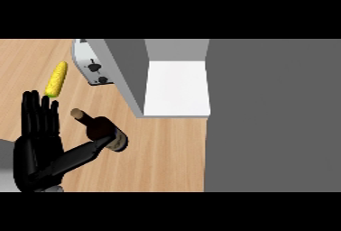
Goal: Pick up the wine, place it into the cabinet and close the cabinet
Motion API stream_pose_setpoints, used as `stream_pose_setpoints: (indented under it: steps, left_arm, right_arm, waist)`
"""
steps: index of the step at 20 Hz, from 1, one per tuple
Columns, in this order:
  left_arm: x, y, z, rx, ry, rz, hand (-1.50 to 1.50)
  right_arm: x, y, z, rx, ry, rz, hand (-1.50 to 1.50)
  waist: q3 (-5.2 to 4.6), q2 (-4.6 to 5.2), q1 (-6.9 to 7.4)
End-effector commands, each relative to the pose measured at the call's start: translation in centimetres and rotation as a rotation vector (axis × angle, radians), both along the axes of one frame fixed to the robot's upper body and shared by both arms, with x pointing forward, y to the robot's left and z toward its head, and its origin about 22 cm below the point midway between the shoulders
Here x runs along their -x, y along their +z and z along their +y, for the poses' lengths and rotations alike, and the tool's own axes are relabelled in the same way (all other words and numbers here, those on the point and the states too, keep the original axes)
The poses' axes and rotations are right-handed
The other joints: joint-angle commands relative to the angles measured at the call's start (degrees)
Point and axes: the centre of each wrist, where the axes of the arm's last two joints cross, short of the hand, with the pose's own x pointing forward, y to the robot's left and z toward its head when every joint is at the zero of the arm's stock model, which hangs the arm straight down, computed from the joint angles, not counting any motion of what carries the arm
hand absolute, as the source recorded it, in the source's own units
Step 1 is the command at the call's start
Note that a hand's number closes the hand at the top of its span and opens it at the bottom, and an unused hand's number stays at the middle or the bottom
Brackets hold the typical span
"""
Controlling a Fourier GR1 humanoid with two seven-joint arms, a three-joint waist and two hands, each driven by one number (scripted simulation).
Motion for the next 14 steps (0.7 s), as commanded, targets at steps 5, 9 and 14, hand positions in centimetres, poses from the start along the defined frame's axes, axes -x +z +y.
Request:
stream_pose_setpoints:
  steps: [5,9,14]
  left_arm:
    - [1.5,-5.3,1.9,0.021,0.040,0.042,-1.50]
    - [1.5,-5.9,2.4,0.011,0.028,0.065,-1.50]
    - [2.5,-7.6,3.5,-0.002,0.007,0.083,-1.50]
  right_arm:
    - [0.9,-0.5,-0.4,-0.005,0.004,-0.018,-1.50]
    - [0.0,-0.2,0.5,0.006,-0.002,-0.024,-1.50]
    - [-0.8,-0.1,-1.5,0.020,0.003,-0.019,-1.50]
  waist:
    - [0.01,-0.01,-0.03]
    - [0.01,0.00,0.07]
    - [0.02,0.01,0.11]
